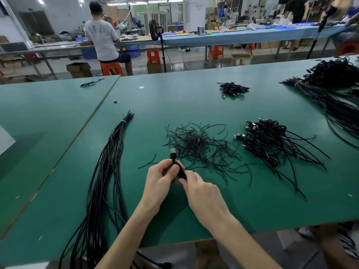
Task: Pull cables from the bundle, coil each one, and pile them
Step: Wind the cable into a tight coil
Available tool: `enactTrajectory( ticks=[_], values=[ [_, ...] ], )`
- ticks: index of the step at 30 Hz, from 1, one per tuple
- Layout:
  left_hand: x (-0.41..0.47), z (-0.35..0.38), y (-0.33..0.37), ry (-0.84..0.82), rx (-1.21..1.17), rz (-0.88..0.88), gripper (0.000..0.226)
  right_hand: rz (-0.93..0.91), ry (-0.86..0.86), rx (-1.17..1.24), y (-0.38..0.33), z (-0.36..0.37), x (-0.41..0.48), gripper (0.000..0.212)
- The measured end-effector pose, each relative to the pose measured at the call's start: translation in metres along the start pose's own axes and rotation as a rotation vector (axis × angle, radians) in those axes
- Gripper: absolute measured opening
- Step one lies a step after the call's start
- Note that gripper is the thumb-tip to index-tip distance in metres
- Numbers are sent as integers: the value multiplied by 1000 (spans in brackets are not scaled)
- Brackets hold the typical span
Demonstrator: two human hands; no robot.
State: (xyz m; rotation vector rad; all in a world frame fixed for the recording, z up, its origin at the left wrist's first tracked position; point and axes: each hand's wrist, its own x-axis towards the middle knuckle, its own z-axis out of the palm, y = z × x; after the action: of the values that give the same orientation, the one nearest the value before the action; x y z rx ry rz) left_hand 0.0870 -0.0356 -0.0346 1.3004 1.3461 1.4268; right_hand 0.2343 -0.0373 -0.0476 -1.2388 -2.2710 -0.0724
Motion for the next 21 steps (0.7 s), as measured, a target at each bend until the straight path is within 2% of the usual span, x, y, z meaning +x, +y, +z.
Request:
enactTrajectory(
  ticks=[2,4,8,11,16,21],
  values=[
    [1,0,1,-2,1,-3,25,-11,28,-43,-1,-2,1,31],
    [1,1,1,-14,9,-2,25,-11,34,-81,1,-3,1,29],
    [0,2,1,-21,-7,-27,25,12,-91,-28,3,-2,-2,47],
    [1,2,1,-5,8,-18,24,26,-122,21,2,-1,-3,56],
    [1,3,0,21,55,-2,22,4,-138,27,3,4,-3,19],
    [1,2,0,28,39,6,22,0,-164,-80,1,2,-4,21]
  ],
)
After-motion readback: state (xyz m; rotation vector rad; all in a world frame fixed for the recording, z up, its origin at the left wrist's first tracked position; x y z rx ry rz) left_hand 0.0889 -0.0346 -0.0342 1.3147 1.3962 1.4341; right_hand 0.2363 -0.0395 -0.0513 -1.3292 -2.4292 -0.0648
